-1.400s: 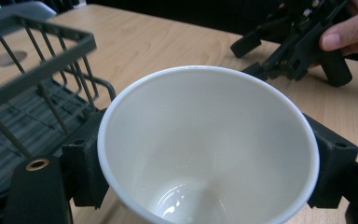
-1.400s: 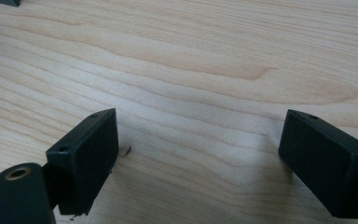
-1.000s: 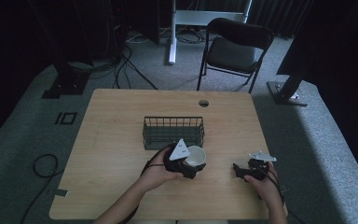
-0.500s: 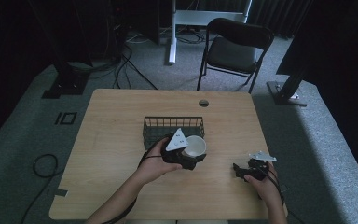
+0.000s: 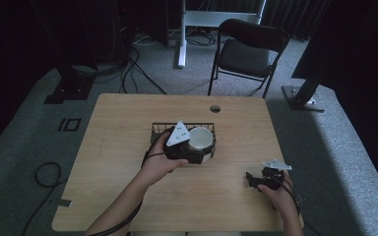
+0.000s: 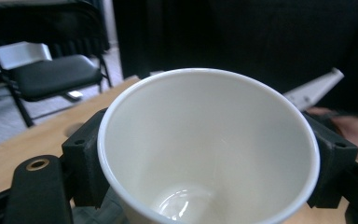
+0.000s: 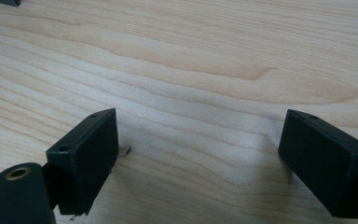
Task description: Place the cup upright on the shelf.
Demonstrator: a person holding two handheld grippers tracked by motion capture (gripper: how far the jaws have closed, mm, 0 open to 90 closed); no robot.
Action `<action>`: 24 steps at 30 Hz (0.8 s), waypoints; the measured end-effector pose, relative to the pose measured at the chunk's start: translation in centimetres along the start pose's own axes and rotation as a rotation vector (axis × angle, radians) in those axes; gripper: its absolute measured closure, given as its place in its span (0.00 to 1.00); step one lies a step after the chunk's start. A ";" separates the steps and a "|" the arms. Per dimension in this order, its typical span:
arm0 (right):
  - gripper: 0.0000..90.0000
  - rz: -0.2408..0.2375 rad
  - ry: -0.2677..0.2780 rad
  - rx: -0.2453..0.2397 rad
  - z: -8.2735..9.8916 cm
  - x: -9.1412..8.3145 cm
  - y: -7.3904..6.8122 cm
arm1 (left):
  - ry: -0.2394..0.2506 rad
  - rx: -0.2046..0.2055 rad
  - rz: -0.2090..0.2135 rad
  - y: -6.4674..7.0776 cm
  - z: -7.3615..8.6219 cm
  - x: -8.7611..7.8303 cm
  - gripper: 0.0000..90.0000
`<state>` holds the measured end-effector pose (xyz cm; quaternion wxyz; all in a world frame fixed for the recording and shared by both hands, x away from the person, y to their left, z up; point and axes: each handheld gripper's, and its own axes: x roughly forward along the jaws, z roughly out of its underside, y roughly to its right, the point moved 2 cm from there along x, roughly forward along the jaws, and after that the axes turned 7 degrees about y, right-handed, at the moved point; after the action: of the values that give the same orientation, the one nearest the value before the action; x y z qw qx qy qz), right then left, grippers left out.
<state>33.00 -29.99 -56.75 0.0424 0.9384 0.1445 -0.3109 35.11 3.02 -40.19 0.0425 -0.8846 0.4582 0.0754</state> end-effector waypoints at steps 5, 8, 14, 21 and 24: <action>0.13 0.000 0.000 0.000 0.0 0.0 0.0 | 0.044 -0.026 -0.077 -1.2 -1.0 -0.4 0.22; 0.13 0.000 0.000 0.000 0.0 0.0 0.0 | 0.074 -0.049 -0.134 -2.0 -1.5 -0.5 0.22; 0.13 0.000 0.001 0.000 0.0 0.0 0.0 | 0.065 -0.057 -0.218 -3.4 -1.3 -0.2 0.22; 0.13 0.000 0.001 0.000 0.0 0.0 0.0 | 0.041 -0.096 -0.283 -4.8 0.1 0.8 0.22; 0.13 0.000 0.000 0.000 0.0 0.0 0.0 | 0.035 -0.096 -0.302 -5.2 0.6 1.1 0.22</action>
<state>33.00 -29.98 -56.76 0.0422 0.9385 0.1444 -0.3108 39.93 5.23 -40.95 0.0032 -0.9457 0.3164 0.0746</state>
